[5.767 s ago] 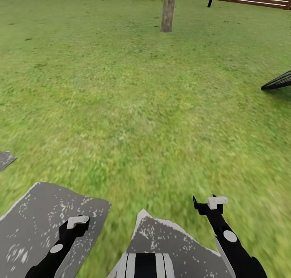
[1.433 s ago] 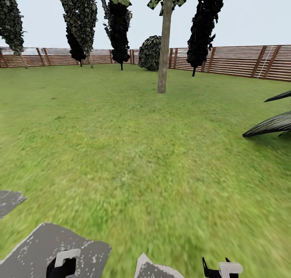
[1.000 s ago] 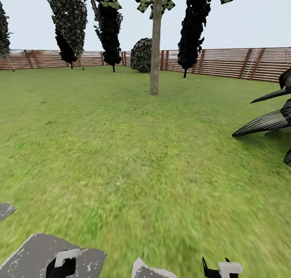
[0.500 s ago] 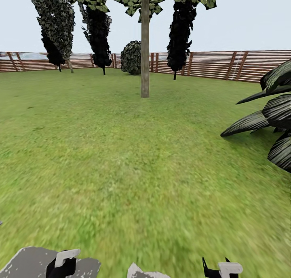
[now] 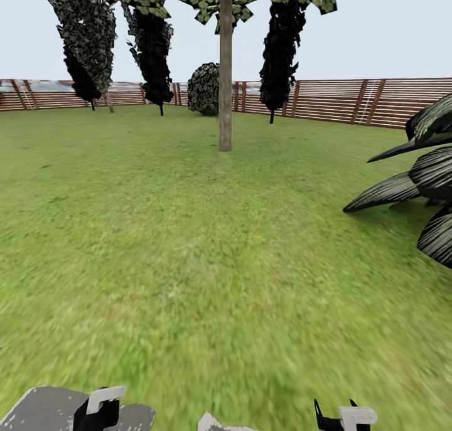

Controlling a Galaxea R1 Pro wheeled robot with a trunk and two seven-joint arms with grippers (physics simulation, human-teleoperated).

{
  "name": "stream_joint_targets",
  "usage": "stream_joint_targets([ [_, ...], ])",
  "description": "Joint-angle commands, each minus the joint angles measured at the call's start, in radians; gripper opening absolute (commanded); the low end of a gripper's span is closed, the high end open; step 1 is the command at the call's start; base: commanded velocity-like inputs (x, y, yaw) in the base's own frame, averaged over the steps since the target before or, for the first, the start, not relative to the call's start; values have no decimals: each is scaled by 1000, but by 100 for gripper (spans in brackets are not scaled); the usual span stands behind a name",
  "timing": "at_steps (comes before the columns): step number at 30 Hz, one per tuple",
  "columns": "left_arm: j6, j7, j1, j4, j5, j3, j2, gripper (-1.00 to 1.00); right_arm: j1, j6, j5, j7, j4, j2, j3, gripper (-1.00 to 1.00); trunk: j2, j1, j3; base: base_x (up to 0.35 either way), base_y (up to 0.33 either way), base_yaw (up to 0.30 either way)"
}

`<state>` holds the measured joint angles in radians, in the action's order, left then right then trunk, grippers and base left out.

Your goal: In the garden, pick up the pesticide atomizer on the floor and spray pesticide onto both trees until each tree trunk is fully covered.

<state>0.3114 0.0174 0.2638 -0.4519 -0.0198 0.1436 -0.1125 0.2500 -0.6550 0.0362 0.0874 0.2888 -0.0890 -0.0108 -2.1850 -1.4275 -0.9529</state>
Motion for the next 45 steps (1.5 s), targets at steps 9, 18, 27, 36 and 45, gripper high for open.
stream_joint_targets([
  [9, 0, 0, 0, 1, 0, 1, -1, -100, 0, -1, 1, 0, 1, 0, 0, 100, 0, 0, 0, 337, 0, 0],
  [18, 0, 1, 0, 1, 1, 1, -1, -100, 0, 0, 1, 0, 1, 0, 0, 100, 0, 0, 0, 339, 0, 0],
  [27, 1, 1, 0, 1, 1, 1, -1, -100, 0, 0, 1, 0, 0, 0, 0, 100, 0, 0, 0, 339, 0, 0],
  [36, 0, 1, 0, 1, 1, 1, -1, -100, 0, 0, 1, 0, 0, 0, 0, 100, 0, 0, 0, 339, 0, 0],
  [45, 1, 1, 0, 1, 1, 1, -1, -100, 0, 0, 1, 0, 0, 0, 0, 100, 0, 0, 0, 339, 0, 0],
])
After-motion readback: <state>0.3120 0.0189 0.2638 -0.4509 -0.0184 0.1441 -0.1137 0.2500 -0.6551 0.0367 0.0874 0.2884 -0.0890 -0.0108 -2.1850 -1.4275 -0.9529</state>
